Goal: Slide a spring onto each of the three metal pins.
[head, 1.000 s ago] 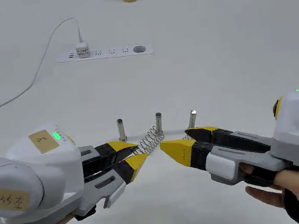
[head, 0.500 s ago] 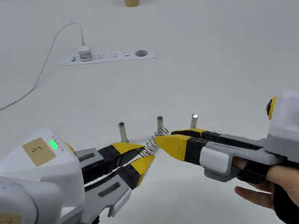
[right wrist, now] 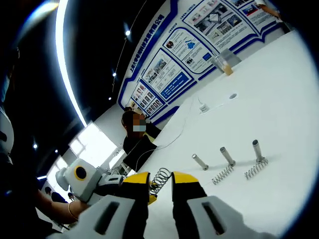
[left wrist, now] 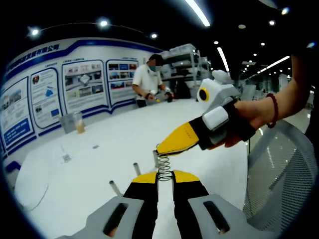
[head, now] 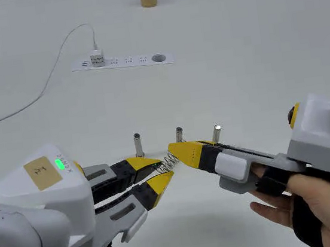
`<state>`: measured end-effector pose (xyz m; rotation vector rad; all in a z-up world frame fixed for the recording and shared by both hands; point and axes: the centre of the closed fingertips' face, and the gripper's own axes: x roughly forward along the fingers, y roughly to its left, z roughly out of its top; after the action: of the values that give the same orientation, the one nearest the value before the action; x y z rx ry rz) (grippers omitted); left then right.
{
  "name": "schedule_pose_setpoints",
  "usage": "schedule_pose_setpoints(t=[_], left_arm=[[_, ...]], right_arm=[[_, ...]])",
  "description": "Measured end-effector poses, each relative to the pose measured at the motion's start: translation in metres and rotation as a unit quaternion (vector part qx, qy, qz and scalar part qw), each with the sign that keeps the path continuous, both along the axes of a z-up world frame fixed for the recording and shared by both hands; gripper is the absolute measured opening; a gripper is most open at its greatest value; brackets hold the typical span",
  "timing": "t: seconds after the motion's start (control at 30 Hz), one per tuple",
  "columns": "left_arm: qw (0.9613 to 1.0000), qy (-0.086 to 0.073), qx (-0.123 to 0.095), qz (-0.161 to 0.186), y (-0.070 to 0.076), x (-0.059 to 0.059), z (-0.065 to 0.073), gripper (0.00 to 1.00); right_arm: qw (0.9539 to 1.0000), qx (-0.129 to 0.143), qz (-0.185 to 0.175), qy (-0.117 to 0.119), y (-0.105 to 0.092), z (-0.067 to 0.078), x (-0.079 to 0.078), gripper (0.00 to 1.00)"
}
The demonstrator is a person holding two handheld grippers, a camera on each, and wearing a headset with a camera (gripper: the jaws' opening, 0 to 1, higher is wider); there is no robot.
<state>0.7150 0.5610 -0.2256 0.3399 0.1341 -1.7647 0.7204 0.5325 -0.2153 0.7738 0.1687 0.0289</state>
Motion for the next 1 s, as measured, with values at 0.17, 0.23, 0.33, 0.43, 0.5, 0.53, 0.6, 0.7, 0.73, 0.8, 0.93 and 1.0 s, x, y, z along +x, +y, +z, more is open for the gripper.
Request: schedule_pose_setpoints(t=[0.17, 0.23, 0.33, 0.43, 0.5, 0.53, 0.6, 0.7, 0.73, 0.8, 0.93, 1.0], left_arm=[[1.0, -0.007, 0.0, -0.001, 0.0, 0.001, 0.002, 0.1], [1.0, -0.009, 0.001, -0.001, 0.001, 0.001, 0.002, 0.1], [0.9999, -0.012, 0.004, -0.002, 0.001, 0.002, 0.001, 0.1], [0.9999, -0.014, 0.008, -0.001, 0.0, 0.004, 0.0, 0.1], [0.9998, -0.014, 0.014, 0.003, 0.0, 0.006, -0.001, 0.1], [0.9998, -0.013, 0.015, 0.004, -0.001, 0.006, -0.002, 0.11], [0.9998, -0.01, 0.016, 0.006, -0.001, 0.007, -0.002, 0.11], [0.9997, -0.007, 0.021, 0.009, -0.002, 0.008, -0.004, 0.11], [0.9996, -0.009, 0.025, 0.011, -0.001, 0.009, -0.005, 0.12], [0.9993, -0.007, 0.033, 0.013, -0.001, 0.009, -0.009, 0.15], [0.9988, -0.005, 0.045, 0.019, 0.002, 0.011, -0.016, 0.21], [0.9984, -0.001, 0.051, 0.025, 0.004, 0.013, -0.02, 0.25]], right_arm=[[0.9996, 0.029, -0.001, -0.005, 0.0, 0.001, 0.001, 0.13], [0.9991, 0.041, 0.003, -0.007, 0.001, 0.001, 0.002, 0.13], [0.9989, 0.045, 0.006, -0.009, 0.003, 0.002, 0.003, 0.13], [0.9984, 0.054, 0.007, -0.016, 0.005, 0.004, 0.004, 0.12], [0.9983, 0.055, 0.007, -0.02, 0.006, 0.006, 0.005, 0.12], [0.9982, 0.055, 0.008, -0.021, 0.006, 0.006, 0.005, 0.11], [0.9984, 0.051, 0.006, -0.023, 0.006, 0.007, 0.006, 0.11], [0.9988, 0.045, 0.006, -0.021, 0.007, 0.007, 0.007, 0.11], [0.9988, 0.043, 0.006, -0.021, 0.006, 0.007, 0.008, 0.11], [0.9989, 0.04, 0.004, -0.022, 0.006, 0.008, 0.008, 0.11], [0.9995, 0.023, 0.0, -0.02, 0.003, 0.008, 0.011, 0.11], [0.9998, 0.002, -0.004, -0.021, 0.0, 0.009, 0.012, 0.11]])
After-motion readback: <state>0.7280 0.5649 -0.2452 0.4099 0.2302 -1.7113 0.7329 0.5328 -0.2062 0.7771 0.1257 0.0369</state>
